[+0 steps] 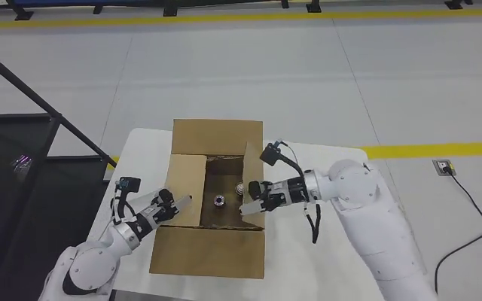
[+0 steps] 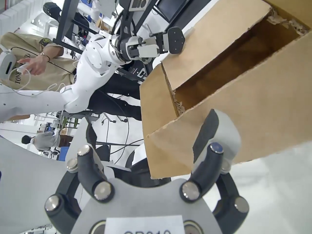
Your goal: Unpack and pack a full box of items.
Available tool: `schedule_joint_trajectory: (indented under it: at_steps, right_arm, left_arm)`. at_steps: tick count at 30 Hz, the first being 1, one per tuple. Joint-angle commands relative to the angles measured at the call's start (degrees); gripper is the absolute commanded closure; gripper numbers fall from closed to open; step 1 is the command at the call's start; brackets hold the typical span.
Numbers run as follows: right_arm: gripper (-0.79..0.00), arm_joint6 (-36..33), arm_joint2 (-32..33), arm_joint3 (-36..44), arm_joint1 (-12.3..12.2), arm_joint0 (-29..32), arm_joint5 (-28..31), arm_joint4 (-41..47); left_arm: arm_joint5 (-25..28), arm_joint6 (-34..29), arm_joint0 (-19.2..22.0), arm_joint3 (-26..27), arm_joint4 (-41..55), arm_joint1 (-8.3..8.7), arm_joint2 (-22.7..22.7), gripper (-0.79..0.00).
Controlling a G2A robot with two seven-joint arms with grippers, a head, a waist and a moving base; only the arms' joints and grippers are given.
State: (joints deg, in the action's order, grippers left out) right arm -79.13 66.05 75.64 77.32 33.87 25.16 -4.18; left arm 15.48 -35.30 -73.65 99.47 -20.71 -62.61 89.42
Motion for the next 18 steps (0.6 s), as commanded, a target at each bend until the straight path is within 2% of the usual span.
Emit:
schedule_joint_trajectory:
  at_steps: [1,9,18]
  right_arm:
    - [-0.785,1.00,-3.00,-2.72,-0.11,-1.49,1.00,-0.41]
    - [-0.785,4.47,-10.50,-9.92,0.48,-5.01,4.40,-1.34]
    - [-0.785,7.60,-14.68,-13.42,1.37,-7.20,6.49,-2.94]
  left_arm:
    - [-0.08,0.17,0.02,-0.22,0.15,0.03,-0.13,-0.785]
    - [0.07,0.63,-0.64,0.08,1.31,0.30,1.11,-0.785]
    - [0.71,1.52,-3.59,1.98,5.27,1.03,8.24,-0.785]
